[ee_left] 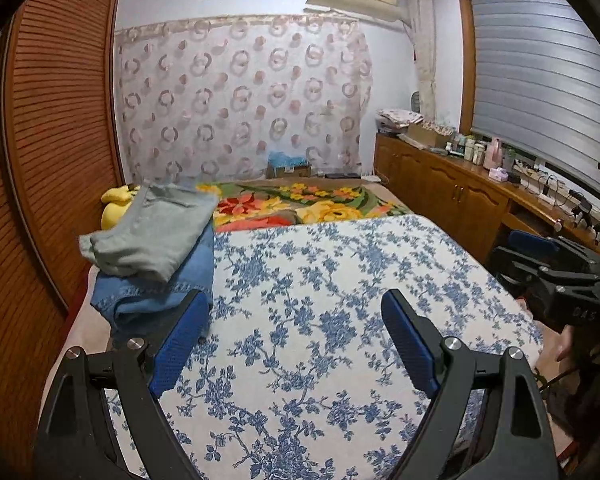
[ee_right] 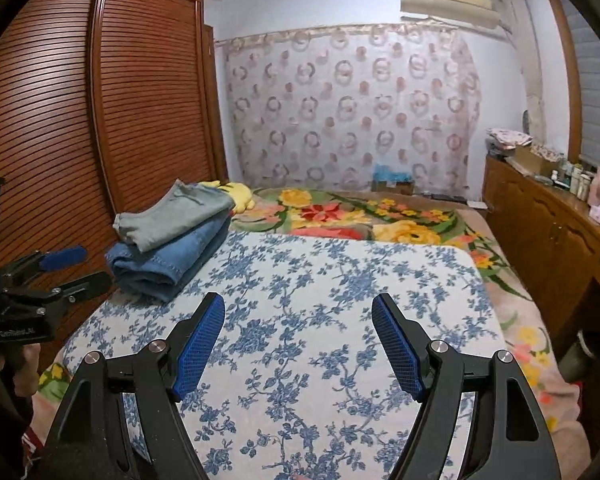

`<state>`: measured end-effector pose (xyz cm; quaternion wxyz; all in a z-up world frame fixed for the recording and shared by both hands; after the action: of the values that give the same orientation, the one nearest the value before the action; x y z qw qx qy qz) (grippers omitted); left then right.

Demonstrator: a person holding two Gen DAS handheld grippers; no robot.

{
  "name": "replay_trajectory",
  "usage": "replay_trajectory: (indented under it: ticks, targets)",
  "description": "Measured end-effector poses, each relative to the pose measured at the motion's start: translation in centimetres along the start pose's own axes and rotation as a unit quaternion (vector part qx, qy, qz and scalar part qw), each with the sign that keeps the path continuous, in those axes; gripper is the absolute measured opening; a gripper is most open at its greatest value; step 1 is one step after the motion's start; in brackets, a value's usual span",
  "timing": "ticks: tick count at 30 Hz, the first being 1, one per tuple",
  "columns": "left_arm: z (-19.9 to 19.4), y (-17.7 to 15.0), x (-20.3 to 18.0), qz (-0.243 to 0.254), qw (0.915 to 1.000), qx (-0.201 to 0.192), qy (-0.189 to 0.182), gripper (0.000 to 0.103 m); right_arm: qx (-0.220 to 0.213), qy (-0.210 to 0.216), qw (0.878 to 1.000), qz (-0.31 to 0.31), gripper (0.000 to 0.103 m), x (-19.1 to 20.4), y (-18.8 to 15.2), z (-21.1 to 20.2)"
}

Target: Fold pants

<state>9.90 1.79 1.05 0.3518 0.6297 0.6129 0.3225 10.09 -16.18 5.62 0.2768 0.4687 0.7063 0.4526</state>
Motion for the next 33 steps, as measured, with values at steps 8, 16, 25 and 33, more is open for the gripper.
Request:
replay_trajectory:
  ticks: [8,16,25,33]
  targets:
    - [-1.9,1.8,-0.6,0.004,0.9997,-0.023,0.001,0.089,-0.025,-0.021,0.999,0.003,0.088,0.3,0.6,-1.7]
    - [-3.2,3.1,-1.2,0.005,0.9991,-0.043,0.001,0.089,-0.055,-0.038,0.998,0.006,0.088,0.3,1.2,-3.8]
    - [-4.7,4.2,-1.7,0.009,0.998,-0.062,0.002,0.089,-0.069,-0.05,0.996,0.008,0.088,-0.2,0.6,-4.6]
    - [-5.3,4.7,-1.4,0.007,0.9974,-0.071,0.004,0.089,-0.078,-0.063,0.995,0.013,0.088,-0.7,0.9,-4.9]
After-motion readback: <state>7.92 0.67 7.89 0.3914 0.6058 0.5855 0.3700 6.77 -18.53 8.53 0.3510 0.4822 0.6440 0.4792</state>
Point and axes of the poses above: each gripper's, at about its wrist camera, not at the fingertips, and z roughly the way its jaws point, x to its left, y to its top, the point moved 7 cm from there along z, roughly the way its jaws point, and after that the axes turned 4 degrees about x, right-handed, at the moved point
